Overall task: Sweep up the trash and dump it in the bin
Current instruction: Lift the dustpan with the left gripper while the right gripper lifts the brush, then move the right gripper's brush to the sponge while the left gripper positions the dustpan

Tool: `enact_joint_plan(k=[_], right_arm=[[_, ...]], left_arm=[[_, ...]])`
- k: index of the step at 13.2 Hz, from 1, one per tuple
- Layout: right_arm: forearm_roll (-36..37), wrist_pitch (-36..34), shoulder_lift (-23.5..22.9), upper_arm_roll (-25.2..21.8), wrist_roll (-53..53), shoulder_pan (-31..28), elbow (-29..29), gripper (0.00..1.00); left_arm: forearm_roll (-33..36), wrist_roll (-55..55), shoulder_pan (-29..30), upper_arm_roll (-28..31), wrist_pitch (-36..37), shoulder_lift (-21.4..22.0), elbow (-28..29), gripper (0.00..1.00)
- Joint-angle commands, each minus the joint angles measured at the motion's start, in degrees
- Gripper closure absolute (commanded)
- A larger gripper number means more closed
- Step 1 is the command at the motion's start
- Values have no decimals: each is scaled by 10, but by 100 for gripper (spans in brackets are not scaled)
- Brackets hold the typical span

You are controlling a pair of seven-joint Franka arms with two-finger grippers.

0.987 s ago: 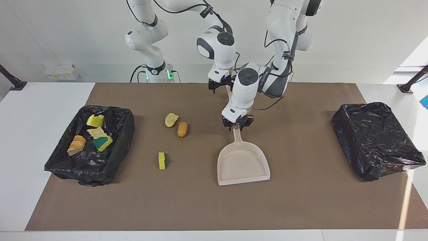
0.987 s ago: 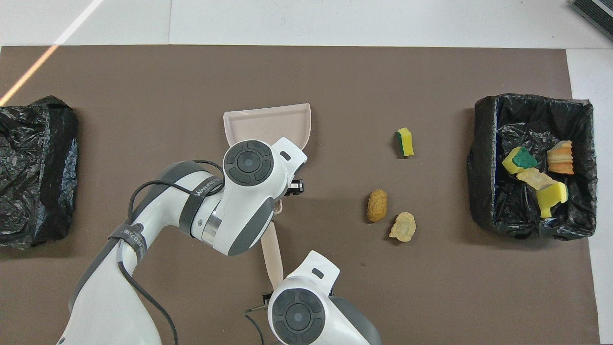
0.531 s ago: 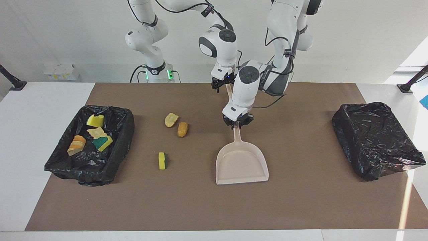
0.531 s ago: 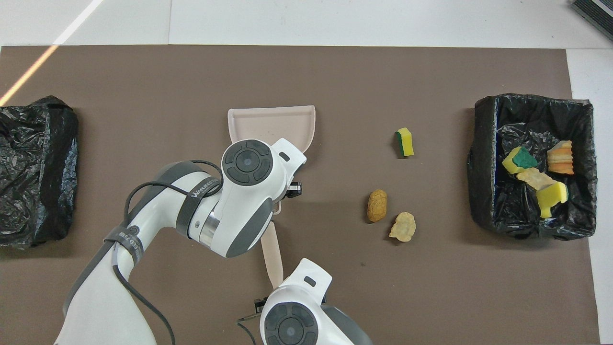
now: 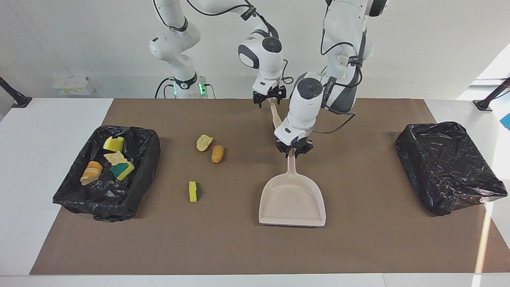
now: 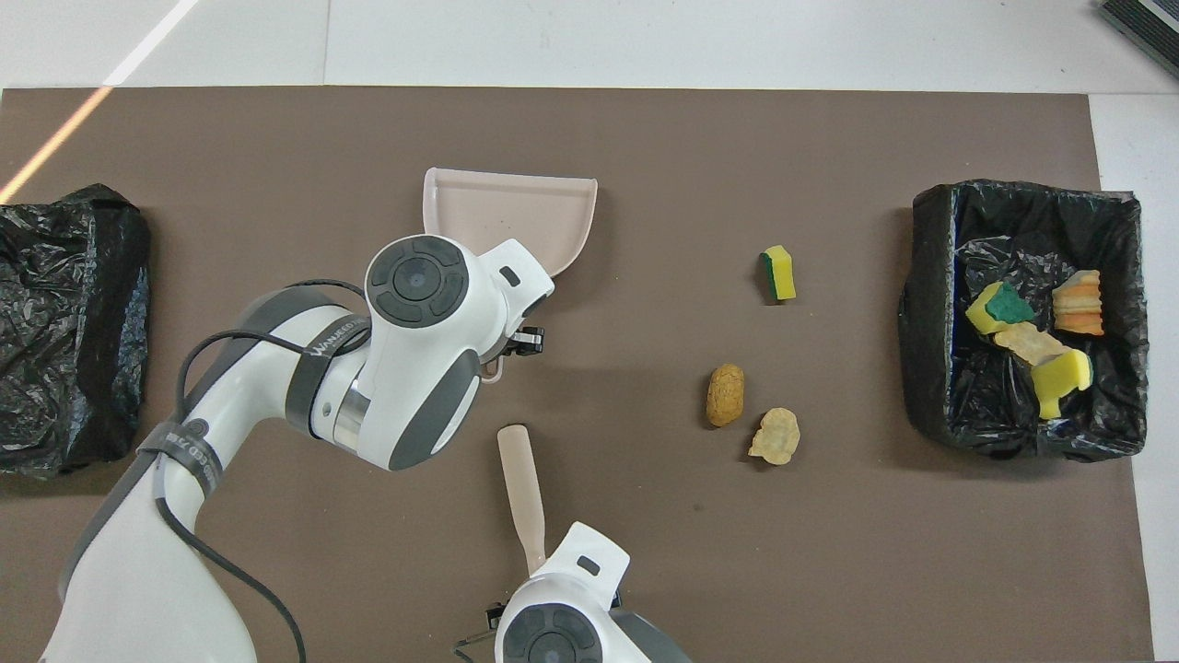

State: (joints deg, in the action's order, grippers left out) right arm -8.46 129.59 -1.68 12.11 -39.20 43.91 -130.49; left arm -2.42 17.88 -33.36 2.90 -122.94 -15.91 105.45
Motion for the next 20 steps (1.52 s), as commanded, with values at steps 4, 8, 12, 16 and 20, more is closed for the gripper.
enact_joint_plan(k=[4,8,12,16,20], right_arm=[[-19,22,9,4,16,5,-12,100],[-19,15,12,-1,-1,-1,7,100],[-16,-2,25,-3,-5,-72,30,100],[-5,-43,31,-5,-6,-124,61,100],[82,-74,21,-5,-7,-179,88,100]], left_arm=[[9,-111,69,-2,44,17,-45,100],[9,-224,130,-1,121,30,-92,100],[9,-409,206,-1,180,55,-90,100],[11,-568,253,-1,199,64,-77,100],[13,-682,267,1,183,91,-23,100]])
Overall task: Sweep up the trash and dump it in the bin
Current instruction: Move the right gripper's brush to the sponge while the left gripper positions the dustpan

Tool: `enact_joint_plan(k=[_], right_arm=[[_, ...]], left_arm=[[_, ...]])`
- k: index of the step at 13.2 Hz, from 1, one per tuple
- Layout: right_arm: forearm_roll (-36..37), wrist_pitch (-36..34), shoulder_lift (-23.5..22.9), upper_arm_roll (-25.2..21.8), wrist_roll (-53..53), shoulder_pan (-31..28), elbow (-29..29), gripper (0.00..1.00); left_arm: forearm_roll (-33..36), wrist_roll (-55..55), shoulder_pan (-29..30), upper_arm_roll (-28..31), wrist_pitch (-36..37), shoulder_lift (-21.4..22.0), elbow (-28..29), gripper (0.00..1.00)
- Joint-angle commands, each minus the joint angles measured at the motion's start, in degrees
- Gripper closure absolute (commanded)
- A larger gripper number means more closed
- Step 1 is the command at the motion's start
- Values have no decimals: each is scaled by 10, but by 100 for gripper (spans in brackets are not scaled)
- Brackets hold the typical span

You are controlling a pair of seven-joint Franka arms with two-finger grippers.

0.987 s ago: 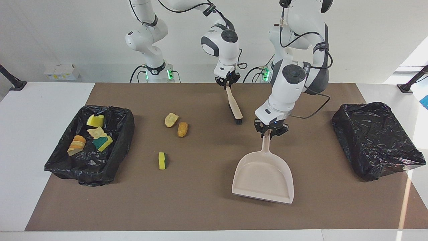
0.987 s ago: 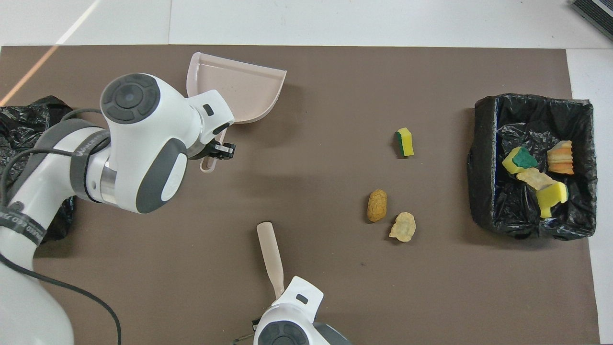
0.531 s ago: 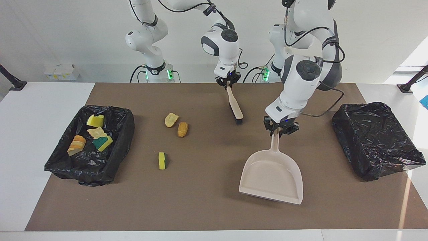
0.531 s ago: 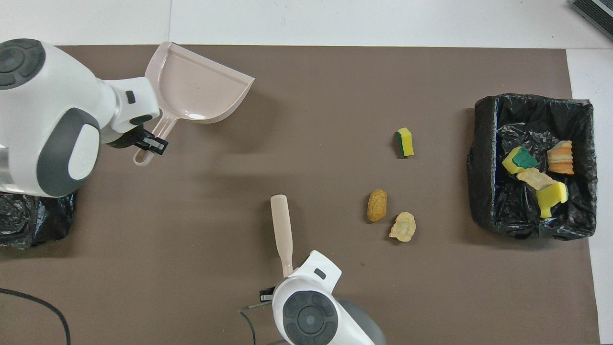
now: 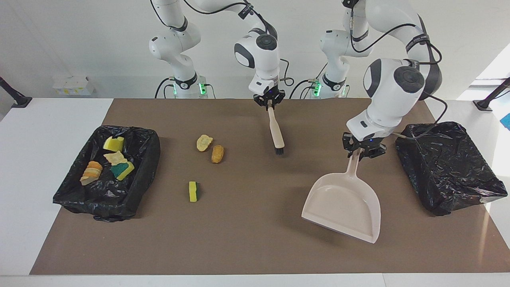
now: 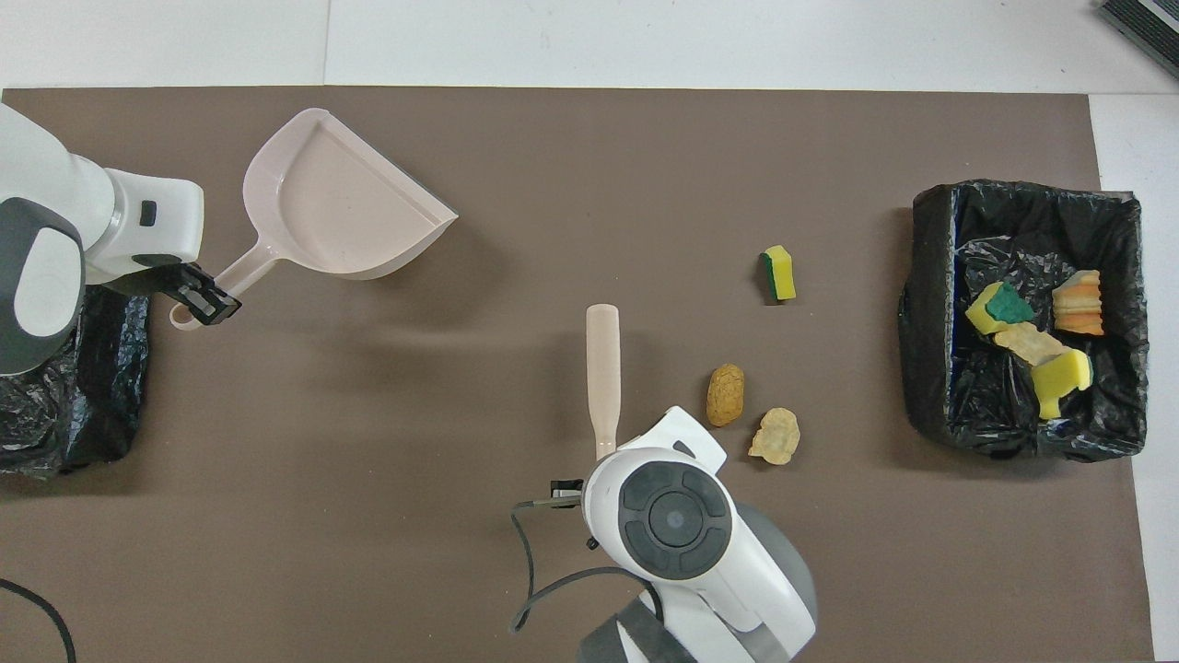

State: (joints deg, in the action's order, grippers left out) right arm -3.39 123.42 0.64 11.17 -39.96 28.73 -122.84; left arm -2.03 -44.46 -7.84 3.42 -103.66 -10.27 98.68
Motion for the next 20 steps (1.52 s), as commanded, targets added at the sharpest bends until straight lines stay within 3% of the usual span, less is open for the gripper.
enact_joint_plan(k=[1,4,7,11,12,17,20], right_arm=[[43,-9,-7,4,5,-47,12,100],[65,9,-43,7,28,-119,42,100],[91,-17,-56,7,72,-170,58,100],[94,-123,-139,7,205,-252,202,100],[94,-128,-149,6,243,-270,211,100],[111,-127,-185,7,313,-280,193,100],[95,-132,-182,10,302,-231,176,100]], left_arm=[[19,-96,13,-4,-13,36,56,100],[33,-182,2,-5,-59,37,99,100],[54,-190,-56,-6,-119,40,144,100],[87,-184,-135,-5,-123,36,148,100],[88,-182,-146,-5,-122,38,151,100],[88,-108,-179,-5,-119,69,203,100],[106,-84,-191,-6,-126,96,243,100]])
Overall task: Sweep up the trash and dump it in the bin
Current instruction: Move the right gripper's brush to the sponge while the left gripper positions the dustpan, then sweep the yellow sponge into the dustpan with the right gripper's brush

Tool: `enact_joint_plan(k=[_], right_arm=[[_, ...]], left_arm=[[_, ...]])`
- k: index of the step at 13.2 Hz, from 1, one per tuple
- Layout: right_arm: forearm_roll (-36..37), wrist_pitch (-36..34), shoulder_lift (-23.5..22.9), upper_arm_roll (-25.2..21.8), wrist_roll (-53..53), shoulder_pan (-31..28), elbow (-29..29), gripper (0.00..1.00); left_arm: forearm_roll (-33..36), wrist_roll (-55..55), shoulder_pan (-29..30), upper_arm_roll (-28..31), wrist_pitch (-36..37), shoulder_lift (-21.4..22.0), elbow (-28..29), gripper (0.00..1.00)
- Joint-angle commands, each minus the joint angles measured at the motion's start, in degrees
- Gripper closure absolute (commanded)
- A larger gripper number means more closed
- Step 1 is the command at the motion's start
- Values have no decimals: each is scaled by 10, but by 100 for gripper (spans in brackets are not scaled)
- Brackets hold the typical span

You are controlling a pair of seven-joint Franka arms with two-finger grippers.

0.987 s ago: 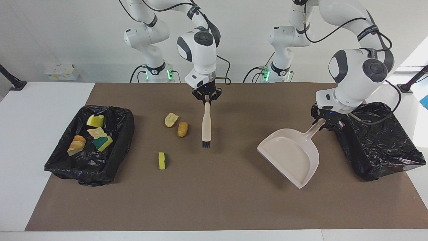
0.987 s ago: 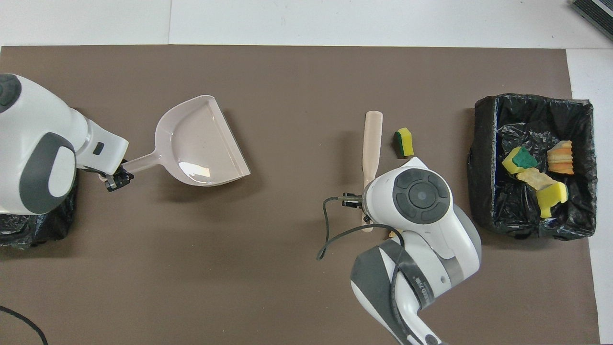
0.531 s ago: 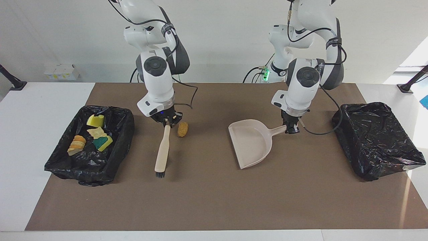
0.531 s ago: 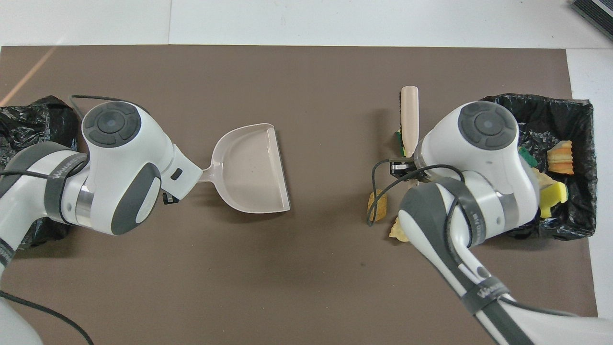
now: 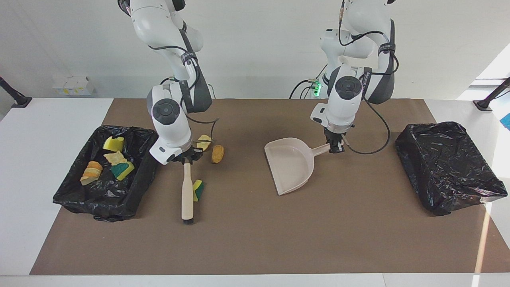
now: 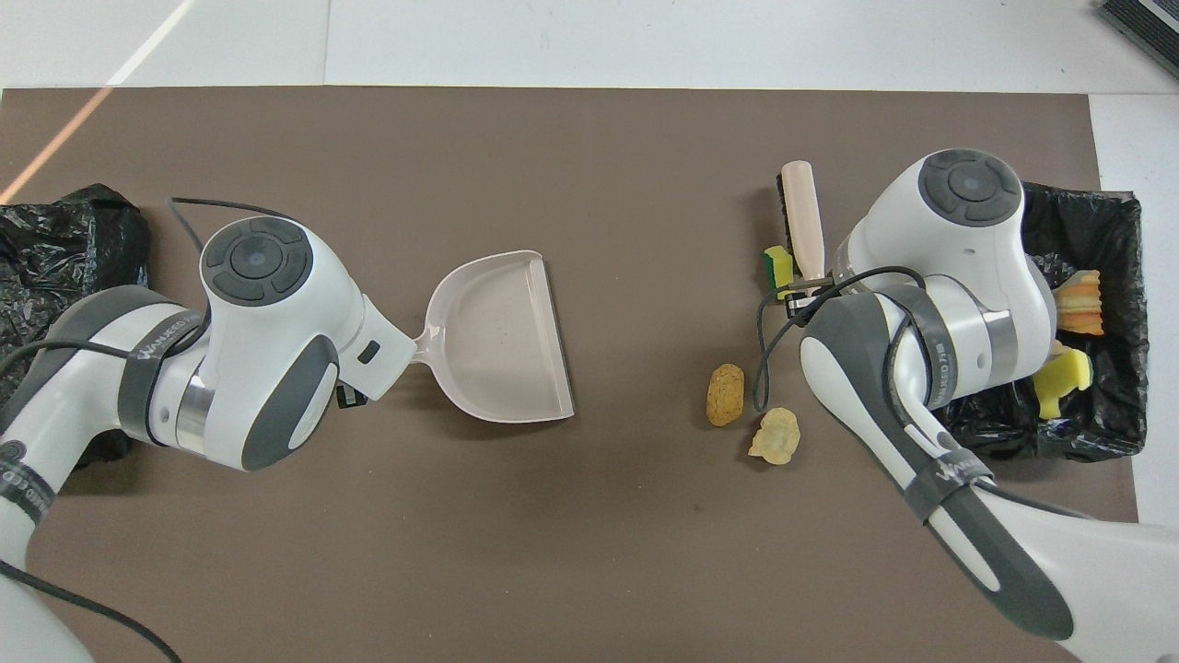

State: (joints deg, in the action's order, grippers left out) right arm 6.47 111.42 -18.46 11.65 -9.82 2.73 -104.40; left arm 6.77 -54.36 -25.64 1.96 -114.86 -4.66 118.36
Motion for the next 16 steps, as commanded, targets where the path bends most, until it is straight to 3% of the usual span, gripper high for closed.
enact_joint_plan(k=[1,8,11,13,16], right_arm=[[-22,-15,9,5,-18,47,-5,100],[-111,-14,41,19,-123,186,-19,100],[-174,1,76,31,-90,200,-75,100],[-176,-5,92,31,-130,231,-76,100],[-214,-61,134,25,-151,213,-54,100]], left_arm=[[18,15,-13,8,-17,41,50,100],[19,21,-13,8,-51,30,55,100],[19,37,-13,7,-62,33,66,100],[18,40,-10,7,-90,37,80,100],[18,35,-1,7,-127,40,98,100]])
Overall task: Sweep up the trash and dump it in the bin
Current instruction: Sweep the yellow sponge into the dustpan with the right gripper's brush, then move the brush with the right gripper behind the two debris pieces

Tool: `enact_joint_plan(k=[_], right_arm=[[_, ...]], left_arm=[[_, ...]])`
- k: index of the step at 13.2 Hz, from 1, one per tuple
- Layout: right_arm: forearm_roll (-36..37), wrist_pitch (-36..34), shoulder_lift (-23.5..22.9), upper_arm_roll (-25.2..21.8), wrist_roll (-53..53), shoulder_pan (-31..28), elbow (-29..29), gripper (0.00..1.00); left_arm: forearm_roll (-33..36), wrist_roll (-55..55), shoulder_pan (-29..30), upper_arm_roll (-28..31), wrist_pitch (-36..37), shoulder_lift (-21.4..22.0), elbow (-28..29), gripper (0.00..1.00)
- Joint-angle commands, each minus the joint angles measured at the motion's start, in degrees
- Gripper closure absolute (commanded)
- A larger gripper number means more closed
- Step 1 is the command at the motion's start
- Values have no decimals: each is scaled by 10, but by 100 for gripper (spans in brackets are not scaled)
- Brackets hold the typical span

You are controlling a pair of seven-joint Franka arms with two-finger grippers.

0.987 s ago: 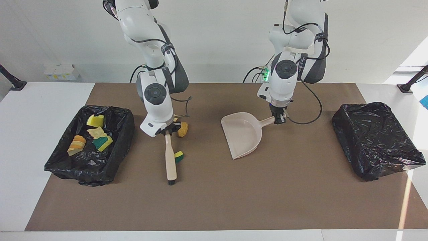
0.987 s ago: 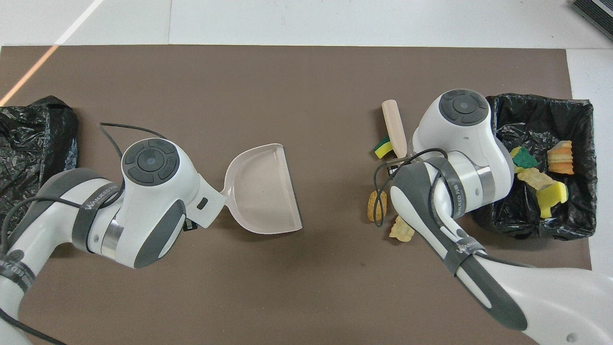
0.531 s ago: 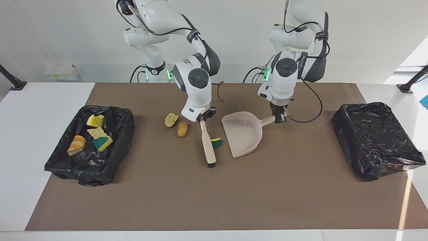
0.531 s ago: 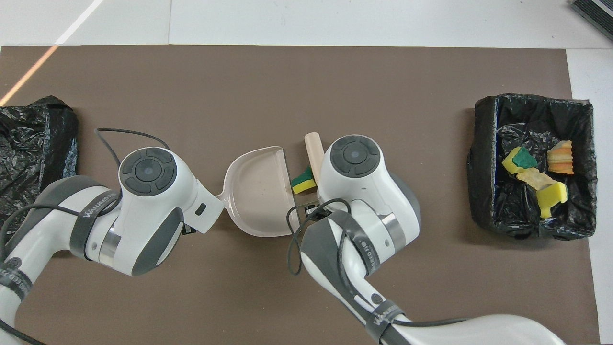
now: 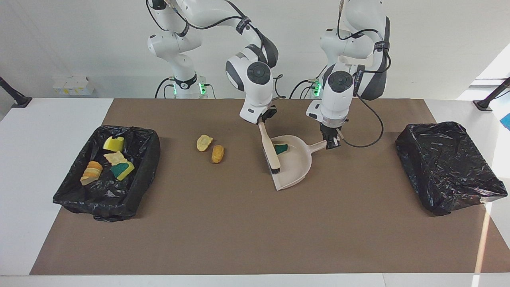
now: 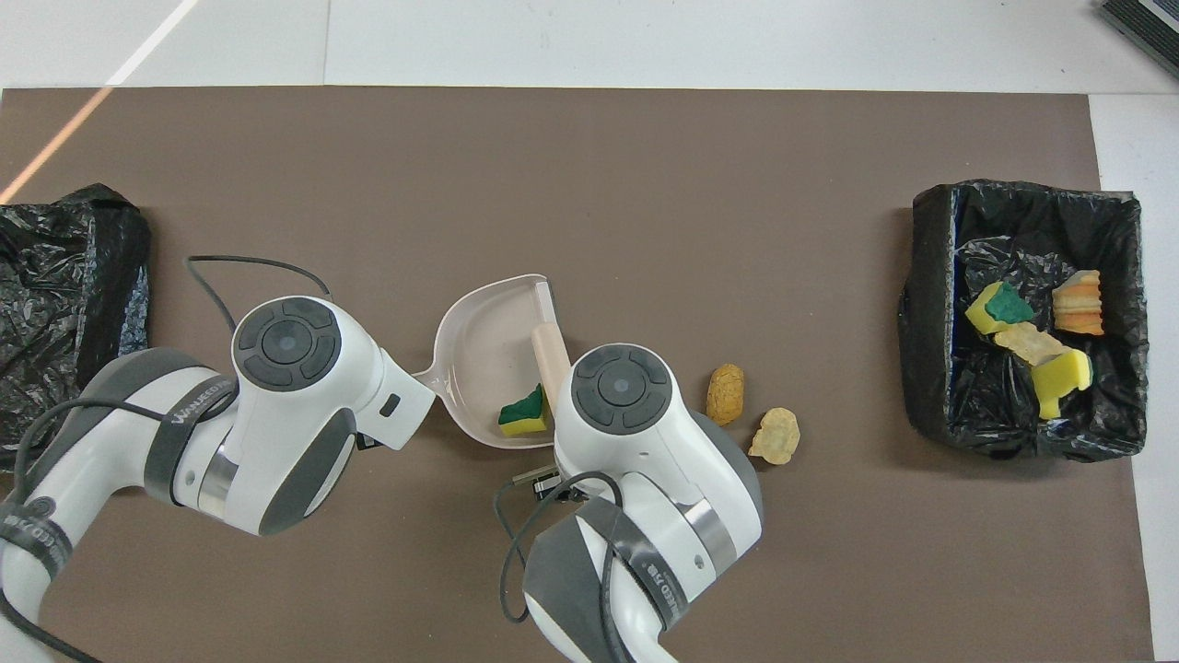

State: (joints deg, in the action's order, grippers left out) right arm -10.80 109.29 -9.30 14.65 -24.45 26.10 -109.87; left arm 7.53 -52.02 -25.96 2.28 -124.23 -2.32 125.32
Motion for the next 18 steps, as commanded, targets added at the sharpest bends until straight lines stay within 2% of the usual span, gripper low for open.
enact_joint_plan(k=[1,6,8,13,15,18], right_arm=[[-60,-69,49,-7,1,-42,9,100],[-60,-96,81,-9,7,-52,-32,100],[-54,-115,91,-10,-2,-55,-49,100],[-7,-171,135,-12,-19,-112,-65,100],[40,-176,165,-10,-23,-105,-100,100],[45,-169,205,-10,-24,-112,-161,100]], left_arm=[[11,9,8,4,-36,17,28,100],[11,2,16,4,-37,15,28,100],[10,-45,20,4,-37,15,28,100],[10,-46,20,4,-36,15,28,100],[11,-44,17,4,-36,16,29,100],[11,-31,6,4,-35,17,29,100]])
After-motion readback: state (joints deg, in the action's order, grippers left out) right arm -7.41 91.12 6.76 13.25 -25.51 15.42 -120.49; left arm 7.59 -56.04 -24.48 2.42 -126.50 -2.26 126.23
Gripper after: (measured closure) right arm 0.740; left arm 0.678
